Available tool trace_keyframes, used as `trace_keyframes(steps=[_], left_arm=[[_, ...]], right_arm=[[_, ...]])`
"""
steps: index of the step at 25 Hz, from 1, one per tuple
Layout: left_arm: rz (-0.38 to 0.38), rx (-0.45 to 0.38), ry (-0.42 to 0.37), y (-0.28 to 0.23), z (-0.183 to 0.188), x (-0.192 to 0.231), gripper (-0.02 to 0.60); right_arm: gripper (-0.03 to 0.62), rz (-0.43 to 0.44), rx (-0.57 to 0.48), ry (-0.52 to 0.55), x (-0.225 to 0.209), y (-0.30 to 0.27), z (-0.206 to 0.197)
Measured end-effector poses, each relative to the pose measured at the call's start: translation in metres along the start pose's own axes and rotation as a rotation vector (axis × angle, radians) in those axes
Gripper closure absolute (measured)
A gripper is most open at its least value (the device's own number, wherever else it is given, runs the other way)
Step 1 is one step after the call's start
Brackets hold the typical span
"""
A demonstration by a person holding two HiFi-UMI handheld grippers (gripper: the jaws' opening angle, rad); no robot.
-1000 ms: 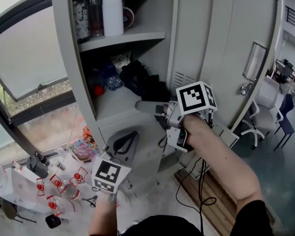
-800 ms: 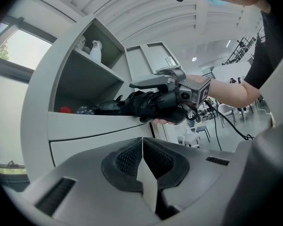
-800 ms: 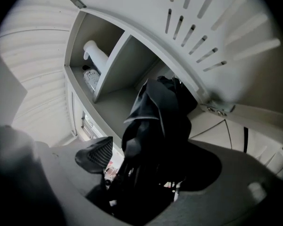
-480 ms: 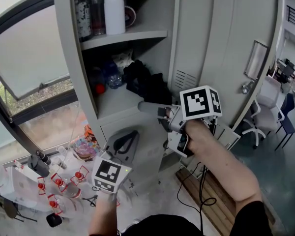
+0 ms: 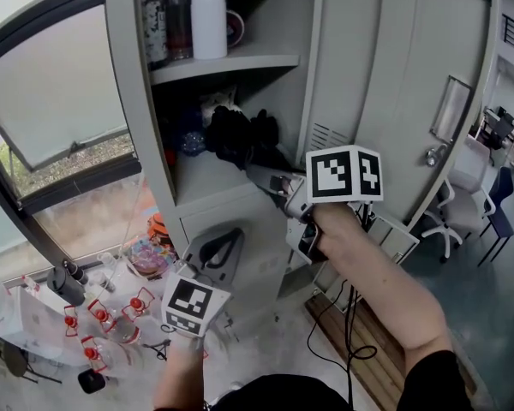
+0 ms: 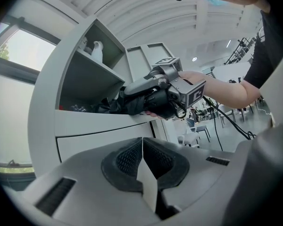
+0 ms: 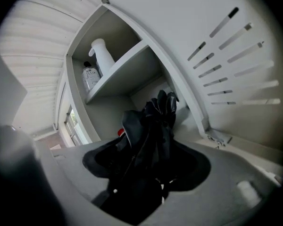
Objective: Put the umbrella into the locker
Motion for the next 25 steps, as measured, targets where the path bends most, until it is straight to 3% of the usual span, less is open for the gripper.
trace_keyframes(steps=[9,25], left_arm=[[0.022,0.015,0.013,0.007,-0.008,0.010,0.568],[0.009,0.031,0.016,0.008,-0.011,-0.005,0.566]], right_arm=[[0.303,-0.092,-0.023,0.009,-0.016,-0.027,0.016],[0.249,-0.119,-0.095,0.182,-0.011,0.005,0.011]])
Point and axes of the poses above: the fingertips, and each gripper's own axes: y backward along the fingers, x to its left, z out of its top, the point moved 1 cm from there along y, backward along the fingers, and after that the axes turned 1 degree about z, right-handed, at the moved point
